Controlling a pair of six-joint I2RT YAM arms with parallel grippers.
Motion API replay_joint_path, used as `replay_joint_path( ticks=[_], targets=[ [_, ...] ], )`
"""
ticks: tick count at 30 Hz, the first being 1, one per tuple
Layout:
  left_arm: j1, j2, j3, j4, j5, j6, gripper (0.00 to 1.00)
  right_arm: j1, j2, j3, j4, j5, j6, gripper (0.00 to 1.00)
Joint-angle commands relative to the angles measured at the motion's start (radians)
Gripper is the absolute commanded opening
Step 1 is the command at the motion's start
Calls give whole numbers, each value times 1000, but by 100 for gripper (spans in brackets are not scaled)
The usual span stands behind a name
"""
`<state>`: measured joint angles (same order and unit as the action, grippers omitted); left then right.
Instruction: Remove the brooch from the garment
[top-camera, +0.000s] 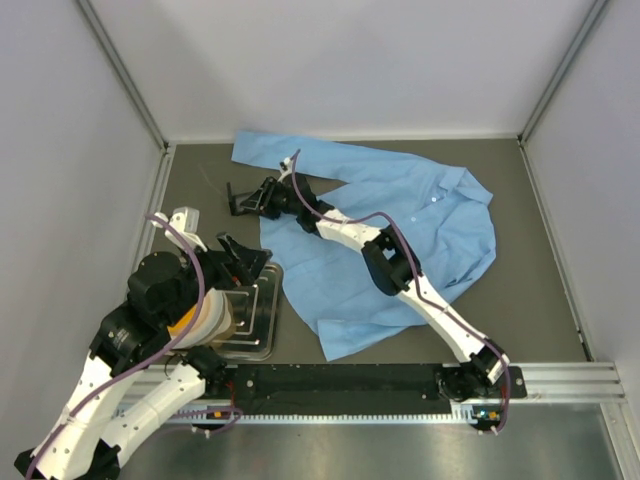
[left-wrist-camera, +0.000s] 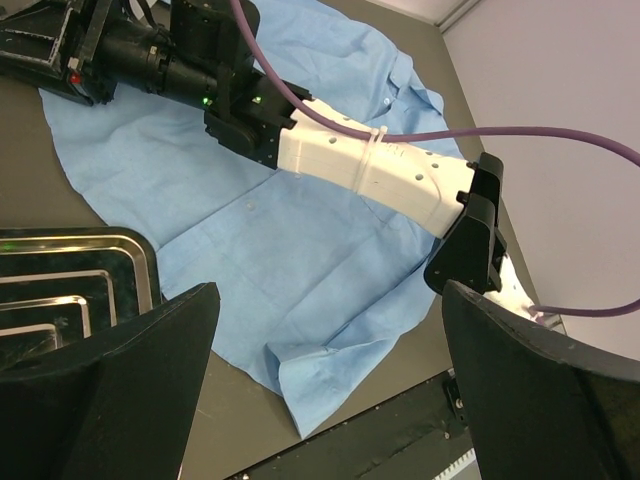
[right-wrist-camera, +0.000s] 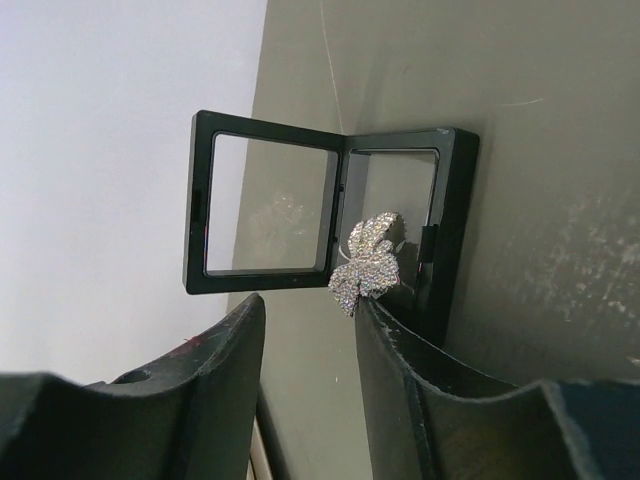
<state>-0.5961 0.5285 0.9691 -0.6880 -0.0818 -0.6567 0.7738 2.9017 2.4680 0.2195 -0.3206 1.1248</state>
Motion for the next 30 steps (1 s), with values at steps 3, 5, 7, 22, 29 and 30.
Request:
replay_joint_path(
  ticks=[3,5,7,22,29,30],
  targets=[
    [1,2,11,54,22,-4,97,-10,-113,-11,-74,-17,-31,42],
    [1,2,13,54,27,-4,97,-11,-127,-18,-77,-18,-45,43],
    [1,-1,13,51,25,-6,97,-16,-139,-20,-75,-32,-51,43],
    [-1,21,16,39,40,-20,98,-60,-438,-313,-193,29,-285,54],
    [-1,54,16,87,54,-20,98,-65,-1003,-823,-414,236,-621,68],
    [1,59,8,100,60,-21,98,-65,-1161,-892,-436,297,-647,70]
  ],
)
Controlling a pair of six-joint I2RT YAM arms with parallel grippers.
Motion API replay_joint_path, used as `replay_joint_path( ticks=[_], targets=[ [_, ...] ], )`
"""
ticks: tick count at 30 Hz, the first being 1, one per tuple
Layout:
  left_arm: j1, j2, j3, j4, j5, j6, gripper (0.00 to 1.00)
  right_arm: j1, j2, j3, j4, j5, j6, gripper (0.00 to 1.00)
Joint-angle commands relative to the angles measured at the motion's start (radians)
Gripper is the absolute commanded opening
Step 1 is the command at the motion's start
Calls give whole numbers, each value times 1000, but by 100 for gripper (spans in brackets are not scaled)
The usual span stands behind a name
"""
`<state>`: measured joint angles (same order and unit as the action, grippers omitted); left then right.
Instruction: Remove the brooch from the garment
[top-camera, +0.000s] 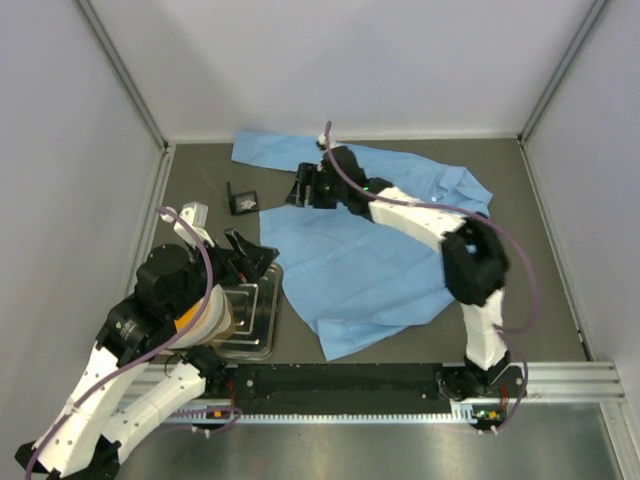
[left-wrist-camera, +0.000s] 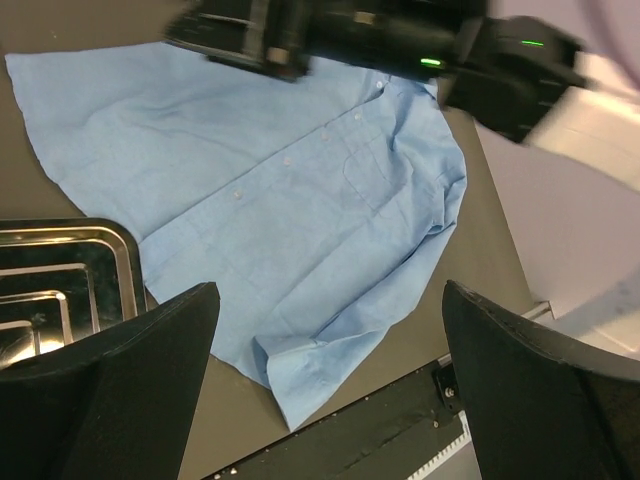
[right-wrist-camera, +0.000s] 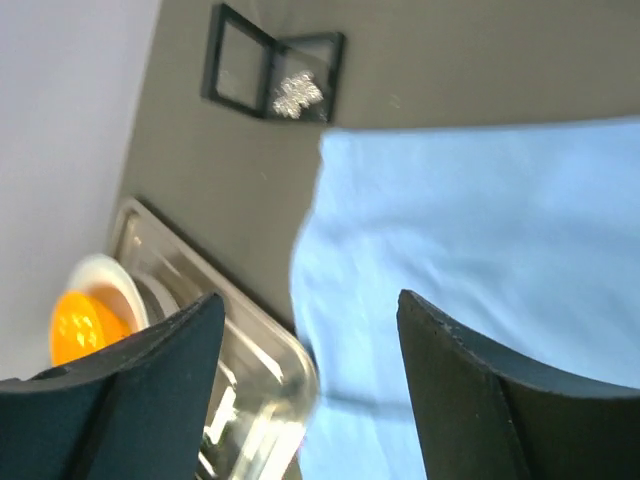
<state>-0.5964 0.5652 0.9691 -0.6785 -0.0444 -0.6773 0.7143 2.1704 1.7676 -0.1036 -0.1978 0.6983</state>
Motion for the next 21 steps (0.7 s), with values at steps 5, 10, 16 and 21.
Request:
replay_joint_path(
  ticks=[5,10,16,21],
  targets=[
    [0,47,-23,201,40,-27,98,-12,-895,-587,-352,438,-355,83],
    [1,82,-55,261,66,-47,98,-15,-1335,-785,-608,633,-297,93],
    [0,117,-66,335,66,-71,98,-15,-1754,-790,-786,615,-218,99],
    [0,125,-56,372,63,-73,98,-15,-1871,-758,-788,569,-258,99]
  ],
)
